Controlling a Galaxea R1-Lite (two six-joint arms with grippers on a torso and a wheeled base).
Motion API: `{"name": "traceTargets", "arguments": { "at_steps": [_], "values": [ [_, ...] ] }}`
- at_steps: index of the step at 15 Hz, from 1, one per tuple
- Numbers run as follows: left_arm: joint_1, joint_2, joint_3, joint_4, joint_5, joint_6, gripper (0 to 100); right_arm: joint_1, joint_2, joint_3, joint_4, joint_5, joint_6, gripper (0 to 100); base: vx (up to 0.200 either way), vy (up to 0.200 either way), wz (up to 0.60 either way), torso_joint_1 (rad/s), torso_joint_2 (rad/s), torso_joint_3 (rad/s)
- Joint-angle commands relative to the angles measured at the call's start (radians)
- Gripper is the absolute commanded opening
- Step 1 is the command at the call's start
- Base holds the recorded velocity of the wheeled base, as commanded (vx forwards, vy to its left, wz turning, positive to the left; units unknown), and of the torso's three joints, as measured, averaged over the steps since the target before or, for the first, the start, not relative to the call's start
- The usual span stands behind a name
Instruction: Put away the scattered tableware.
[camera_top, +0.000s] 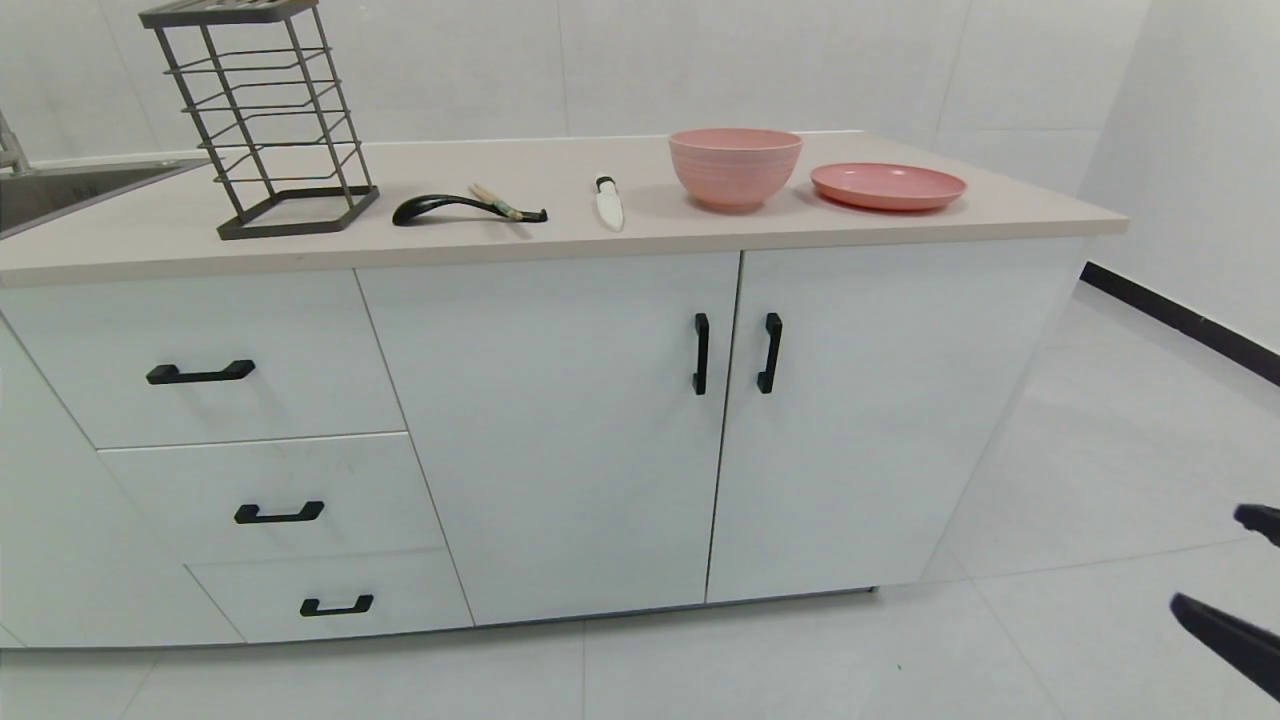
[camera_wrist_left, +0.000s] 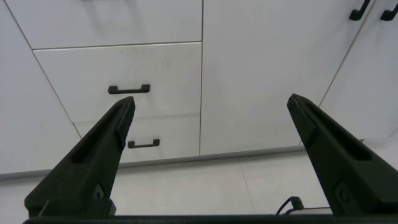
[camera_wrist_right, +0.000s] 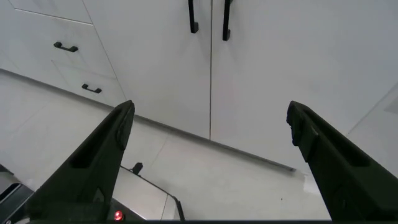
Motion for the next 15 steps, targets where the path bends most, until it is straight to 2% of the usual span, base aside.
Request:
{"name": "traceTargets", "arguments": {
  "at_steps": [1, 4, 7, 12, 15],
  "values": [
    [0.000, 0.001, 0.000, -0.001, 0.000, 0.000, 100, 0.017, 0.277, -0.038, -0.156, 0.004, -0.002, 100, 0.000, 0.000, 0.00, 0.000, 0.00, 0.000],
    [0.000, 0.001, 0.000, -0.001, 0.000, 0.000, 100, 0.018, 0.446, -0.047, -0.334, 0.029, -0.006, 100, 0.000, 0.000, 0.00, 0.000, 0.00, 0.000],
    [0.000, 0.001, 0.000, -0.001, 0.000, 0.001, 100, 0.007, 0.568, -0.065, -0.461, 0.120, -0.041, 100, 0.000, 0.000, 0.00, 0.000, 0.00, 0.000],
    [0.000, 0.001, 0.000, 0.001, -0.002, 0.000, 100, -0.033, 0.886, -0.119, -0.766, 0.294, -0.107, 100, 0.000, 0.000, 0.00, 0.000, 0.00, 0.000],
    [0.000, 0.001, 0.000, -0.001, -0.002, 0.000, 100, -0.066, 1.024, -0.180, -0.840, 0.350, -0.164, 100, 0.000, 0.000, 0.00, 0.000, 0.00, 0.000]
  ]
}}
